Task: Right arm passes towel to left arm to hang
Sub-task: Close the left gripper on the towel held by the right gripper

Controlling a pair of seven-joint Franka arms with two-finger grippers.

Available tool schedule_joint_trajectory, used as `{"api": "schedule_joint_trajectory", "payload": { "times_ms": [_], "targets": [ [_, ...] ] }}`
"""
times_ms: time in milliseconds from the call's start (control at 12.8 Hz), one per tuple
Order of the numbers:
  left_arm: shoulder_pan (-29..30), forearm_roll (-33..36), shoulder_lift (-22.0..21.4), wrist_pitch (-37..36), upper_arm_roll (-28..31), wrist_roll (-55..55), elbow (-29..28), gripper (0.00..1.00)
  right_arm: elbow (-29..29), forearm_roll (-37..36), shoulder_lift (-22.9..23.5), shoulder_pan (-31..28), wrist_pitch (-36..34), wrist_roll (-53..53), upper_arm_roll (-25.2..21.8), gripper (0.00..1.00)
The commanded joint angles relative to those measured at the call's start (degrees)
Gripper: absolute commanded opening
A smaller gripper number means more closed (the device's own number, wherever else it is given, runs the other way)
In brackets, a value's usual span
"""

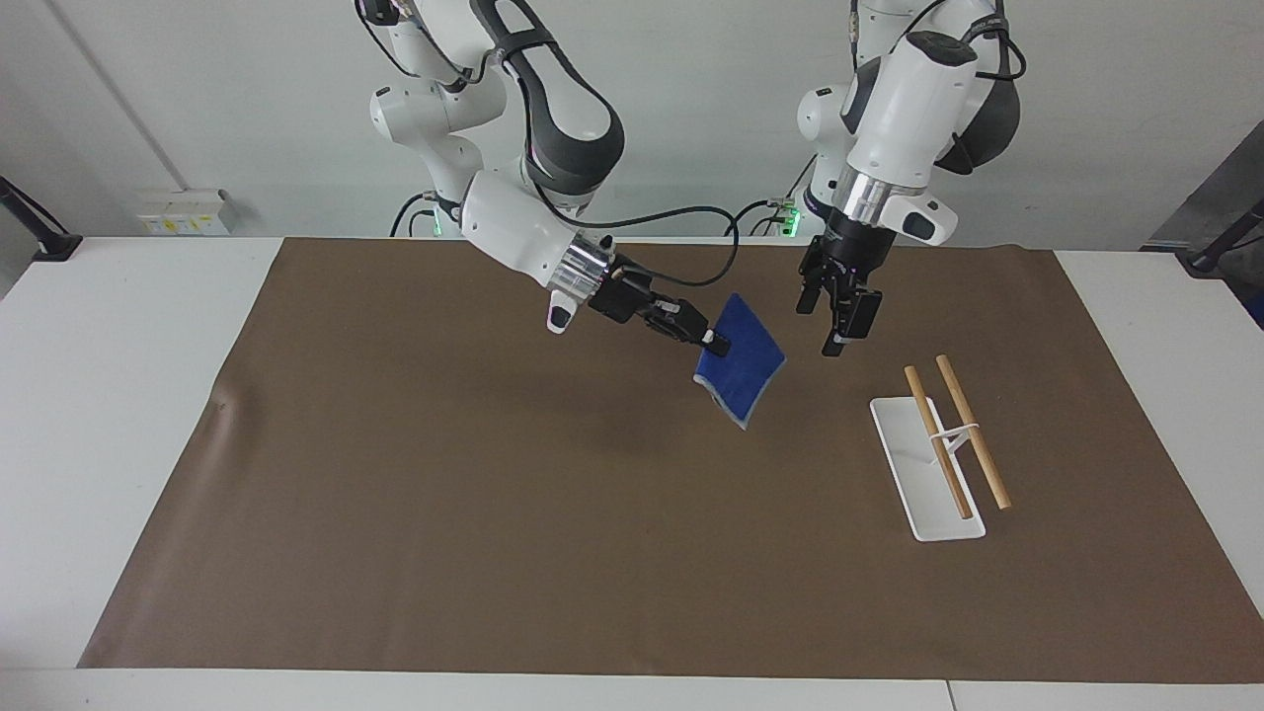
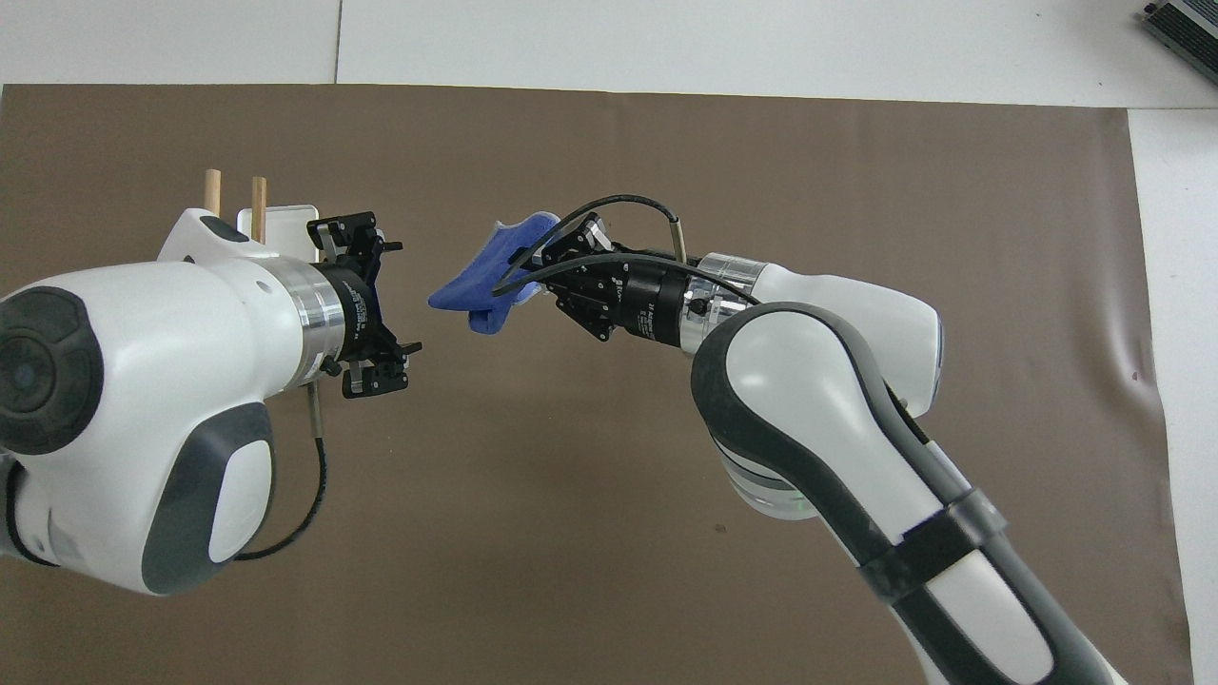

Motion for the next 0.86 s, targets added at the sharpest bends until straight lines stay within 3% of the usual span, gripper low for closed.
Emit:
{"api": "schedule_joint_trajectory", "payload": {
  "times_ms": [0,235,313,470,627,783],
  "targets": [
    [-0.2,-1.3,-1.4,4.2,-1.0,-2.1,-4.2,1.0,0.2,3.8,-0.3,-0.1,0.7,1.0,0.2,0.0],
    [-0.5,-1.3,1.1,11.1,-1.5,-2.1,-4.6,1.0,0.3,4.5,-0.3,-0.1,0.7,1.0,0.2,0.0],
    [-0.5,-1.2,1.5,12.7,-1.5,-1.0,-4.6,0.96,0.3,4.5,-0.3,-0.2,0.7,1.0,0.2,0.0],
    [-0.5,-1.1,2.0,13.8,-1.5,0.0,-4.1,0.78,0.3,4.5,-0.3,-0.2,0.7,1.0,0.2,0.0],
    [-0.5,-1.1,2.2,13.8,-1.6,3.6,-4.1,0.48,0.3,4.5,-0.3,-0.2,0.7,1.0,0.2,0.0],
    [-0.5,-1.1,2.2,13.9,-1.9,7.3,-4.0,0.29,0.2,4.5,-0.3,-0.2,0.8,1.0,0.2,0.0]
  ]
}}
